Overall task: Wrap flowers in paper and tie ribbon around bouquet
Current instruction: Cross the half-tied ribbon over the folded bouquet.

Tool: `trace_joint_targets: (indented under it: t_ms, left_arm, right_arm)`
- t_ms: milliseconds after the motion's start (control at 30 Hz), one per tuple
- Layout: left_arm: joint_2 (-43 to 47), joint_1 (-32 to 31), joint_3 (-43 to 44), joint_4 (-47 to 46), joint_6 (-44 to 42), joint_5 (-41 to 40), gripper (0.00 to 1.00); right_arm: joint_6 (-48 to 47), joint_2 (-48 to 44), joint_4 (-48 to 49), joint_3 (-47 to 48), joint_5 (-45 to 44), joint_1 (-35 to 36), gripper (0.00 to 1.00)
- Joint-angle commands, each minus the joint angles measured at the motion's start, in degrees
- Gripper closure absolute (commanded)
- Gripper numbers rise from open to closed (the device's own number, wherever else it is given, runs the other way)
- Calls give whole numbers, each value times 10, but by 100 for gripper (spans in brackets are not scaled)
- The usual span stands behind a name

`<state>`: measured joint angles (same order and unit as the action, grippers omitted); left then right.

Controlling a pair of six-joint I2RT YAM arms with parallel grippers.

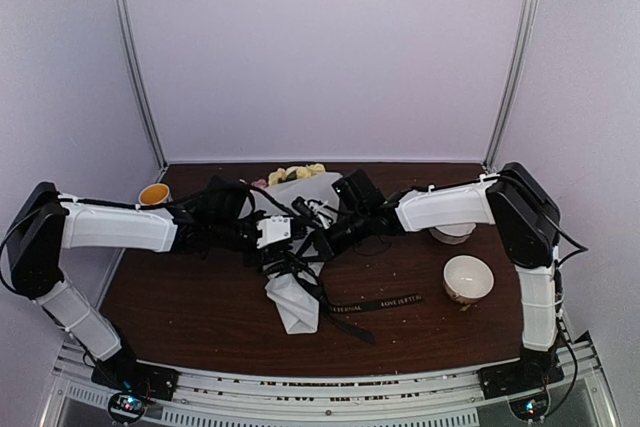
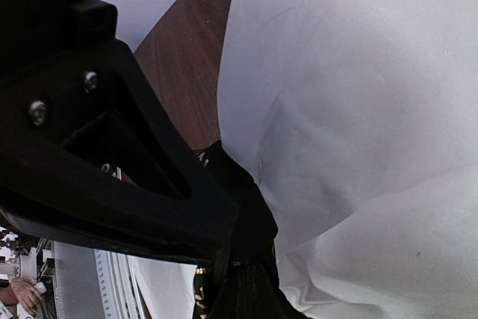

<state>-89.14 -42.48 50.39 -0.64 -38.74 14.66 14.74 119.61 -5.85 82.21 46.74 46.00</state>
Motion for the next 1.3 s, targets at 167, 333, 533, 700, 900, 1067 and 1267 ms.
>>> trace_joint_targets:
  t_ms: [167,333,533,700,900,1067,1267]
  left_arm:
    - [-24,-2,26,70,-57,59,81]
    - [-29,-2,30,80,-57,55,77]
    - [-35,-2,28,34,-31,30,83]
    - [-43,-6,31,20,-10,4,95]
    - [-41,-9,27,21,12,-25,100]
    - [-20,-9,-8,-26,27,-31,100]
    - [-14,-9,-14,-34,36,-32,100]
  right_arm:
    - [-3,17,4,24,21,2,100]
    - [-7,17,-1,27,19,2,100]
    - [-4,22,-1,33,23,3,100]
    - [-7,20,-6,33,21,3,100]
    - [-1,19,-5,32,15,0,100]
    - [37,23,22,20,6,-10,100]
    - [52,33,17,23,-10,-17,98]
